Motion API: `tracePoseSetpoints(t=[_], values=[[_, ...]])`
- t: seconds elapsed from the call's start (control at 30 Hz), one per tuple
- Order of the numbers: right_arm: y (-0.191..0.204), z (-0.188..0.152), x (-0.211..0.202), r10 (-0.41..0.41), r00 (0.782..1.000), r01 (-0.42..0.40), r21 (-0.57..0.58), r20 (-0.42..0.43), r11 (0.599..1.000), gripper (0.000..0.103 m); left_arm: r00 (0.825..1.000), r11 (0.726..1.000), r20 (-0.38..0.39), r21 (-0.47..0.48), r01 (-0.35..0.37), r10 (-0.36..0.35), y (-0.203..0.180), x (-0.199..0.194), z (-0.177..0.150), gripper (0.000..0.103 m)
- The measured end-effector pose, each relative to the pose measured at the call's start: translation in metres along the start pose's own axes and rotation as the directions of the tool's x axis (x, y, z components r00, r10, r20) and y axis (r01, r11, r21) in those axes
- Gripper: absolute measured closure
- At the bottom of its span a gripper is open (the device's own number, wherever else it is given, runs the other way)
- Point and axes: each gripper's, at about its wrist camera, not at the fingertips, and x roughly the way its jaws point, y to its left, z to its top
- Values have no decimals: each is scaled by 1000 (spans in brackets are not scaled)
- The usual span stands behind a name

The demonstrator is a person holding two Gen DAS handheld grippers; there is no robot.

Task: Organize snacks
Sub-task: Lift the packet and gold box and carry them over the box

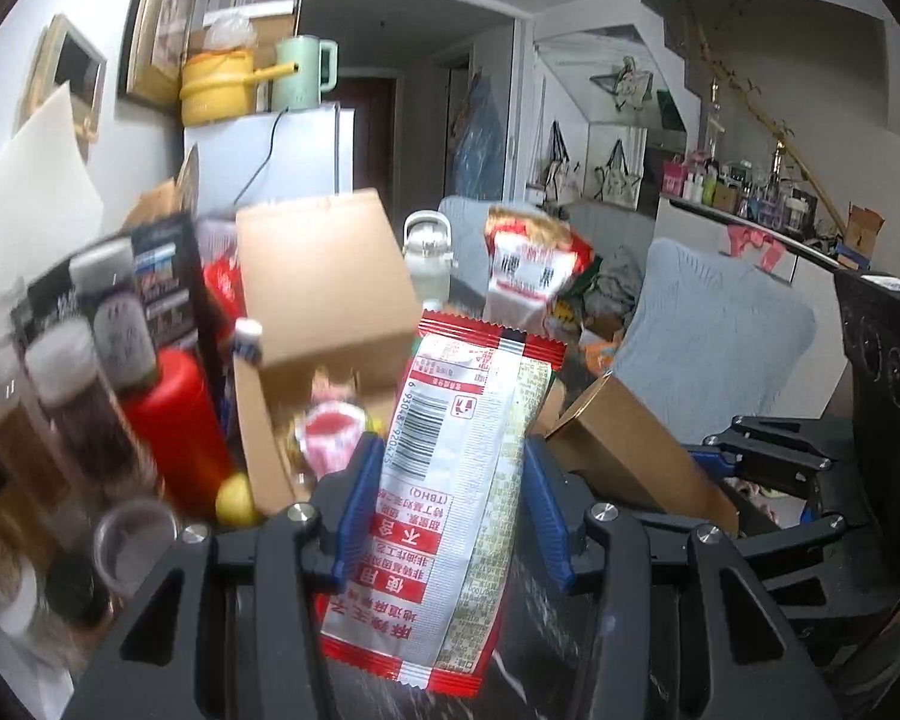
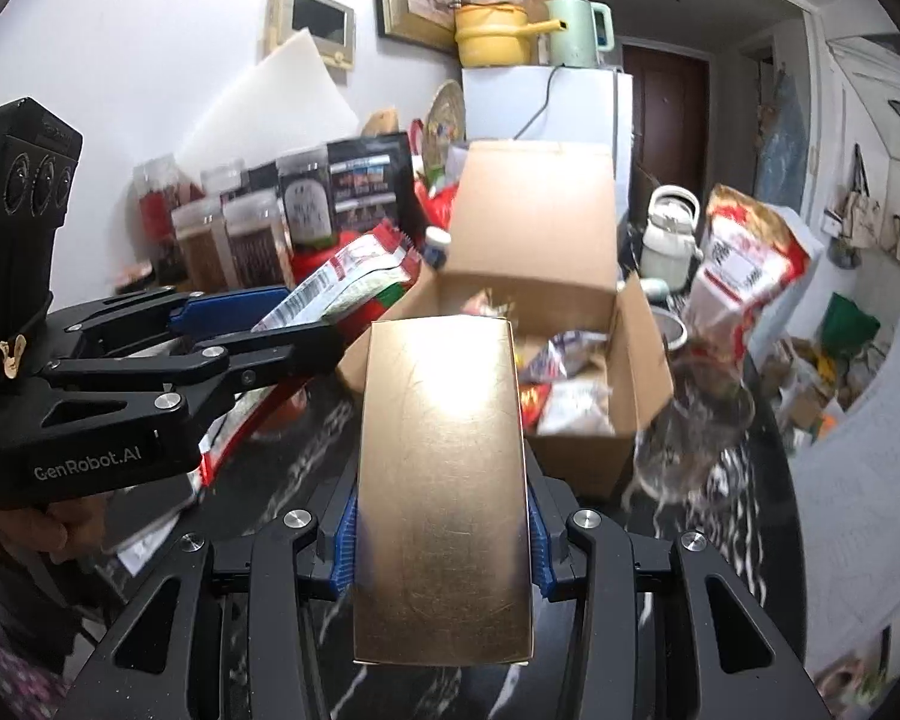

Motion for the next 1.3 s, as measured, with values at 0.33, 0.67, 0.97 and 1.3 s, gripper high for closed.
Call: tracePoseSetpoints(t=[0.33,0.67,0.97,1.3], values=[[-26,49,27,-21,999,22,-18,43,1000,60,998,1000,64,10,4,-4,17,37,52,56],[-56,96,74,-34,997,35,-27,65,999,60,999,1000,50,6,-14,14,43,94,85,56],[-79,118,121,-43,999,44,-42,28,998,60,999,999,-33,-31,-32,31,73,150,93,56],[-99,110,180,-30,996,29,-17,-89,999,60,985,996,-168,-85,-42,27,92,205,76,56]])
